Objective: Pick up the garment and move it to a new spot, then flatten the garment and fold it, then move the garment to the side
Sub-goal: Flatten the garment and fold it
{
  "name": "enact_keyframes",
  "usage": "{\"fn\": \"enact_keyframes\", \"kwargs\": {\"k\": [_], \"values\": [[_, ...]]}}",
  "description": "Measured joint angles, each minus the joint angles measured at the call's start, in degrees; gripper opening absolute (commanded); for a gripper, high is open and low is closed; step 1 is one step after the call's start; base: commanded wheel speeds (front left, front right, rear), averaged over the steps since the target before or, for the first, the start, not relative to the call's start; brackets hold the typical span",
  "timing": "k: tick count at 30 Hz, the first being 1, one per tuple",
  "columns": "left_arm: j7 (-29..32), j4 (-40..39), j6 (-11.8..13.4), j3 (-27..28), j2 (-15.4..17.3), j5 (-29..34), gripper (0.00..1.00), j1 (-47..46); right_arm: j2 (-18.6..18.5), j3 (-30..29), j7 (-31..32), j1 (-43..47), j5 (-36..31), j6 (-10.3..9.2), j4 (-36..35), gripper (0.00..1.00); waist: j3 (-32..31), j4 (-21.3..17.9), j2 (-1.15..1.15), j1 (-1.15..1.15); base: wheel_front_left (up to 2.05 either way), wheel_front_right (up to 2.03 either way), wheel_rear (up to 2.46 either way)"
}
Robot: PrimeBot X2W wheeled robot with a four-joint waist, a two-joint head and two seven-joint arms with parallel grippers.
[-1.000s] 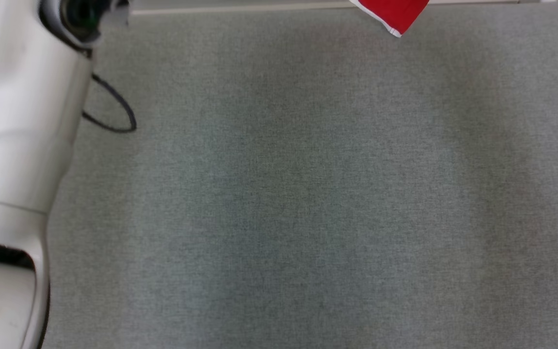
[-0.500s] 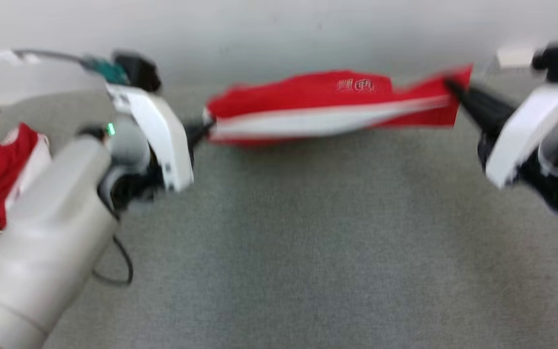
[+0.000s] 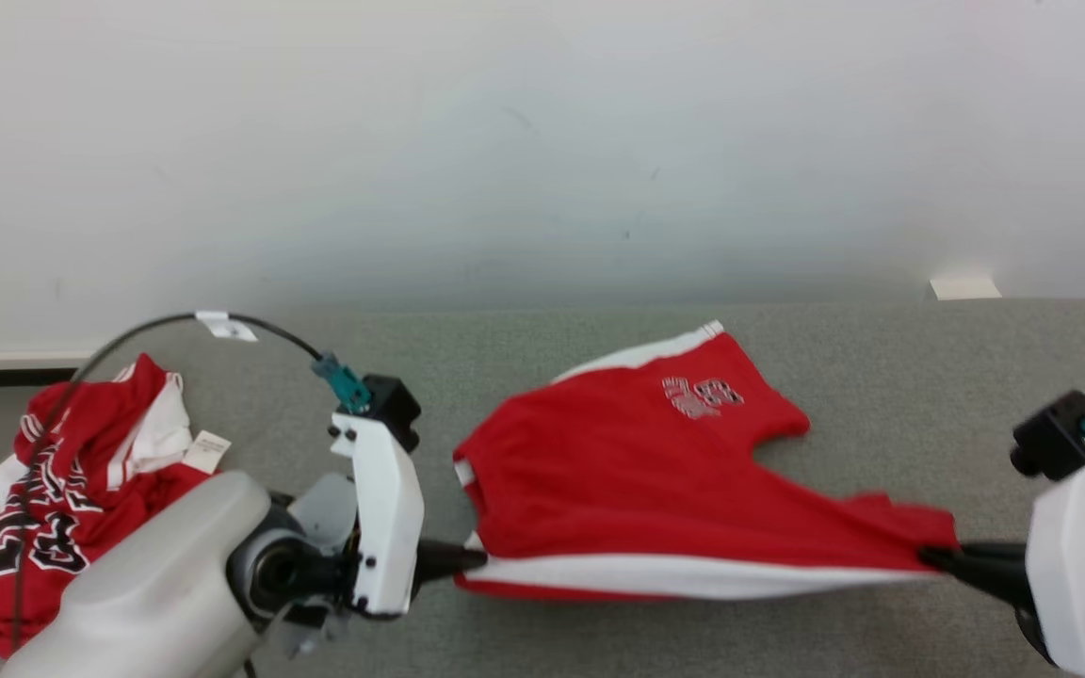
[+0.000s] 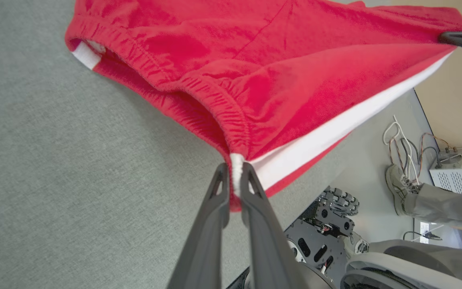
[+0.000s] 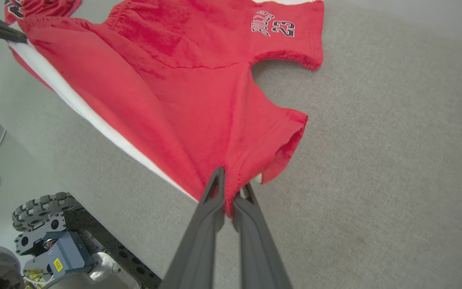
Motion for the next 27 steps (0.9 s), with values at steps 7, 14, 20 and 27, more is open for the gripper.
{"fn": "enact_keyframes", "kwargs": {"k": [7, 14, 20, 27], "values": [[6.1, -9.8, 4.3, -1.1, 3.7, -4.1, 0.0, 4.9, -8.6, 0.4, 8.9, 2.5, 5.5, 0.0, -8.8, 0.0, -1.3, 0.5, 0.0, 0.0, 0.0, 0.0, 0.0], [9.2, -13.4, 7.5, 1.2, 4.5, -9.1, 0.0, 5.1, -7.1, -0.3, 15.6, -0.4, 7.0, 0.0, -6.0, 0.0, 0.8, 0.9, 0.0, 0.01, 0.0, 0.0, 0.0], [13.1, -12.6, 9.5, 5.0, 3.4, -14.2, 0.0, 0.1, -2.0, -3.3, 20.5, -8.6, 7.4, 0.01, 2.2, 0.0, 5.0, 1.9, 0.0, 0.02, 0.0, 0.0, 0.0], [18.0, -8.3, 11.3, 6.0, 0.8, -14.6, 0.0, -8.7, 5.2, -5.6, 25.0, -19.2, 5.1, 0.01, 14.3, 0.0, 12.9, 3.6, 0.0, 0.03, 0.0, 0.0, 0.0]]}}
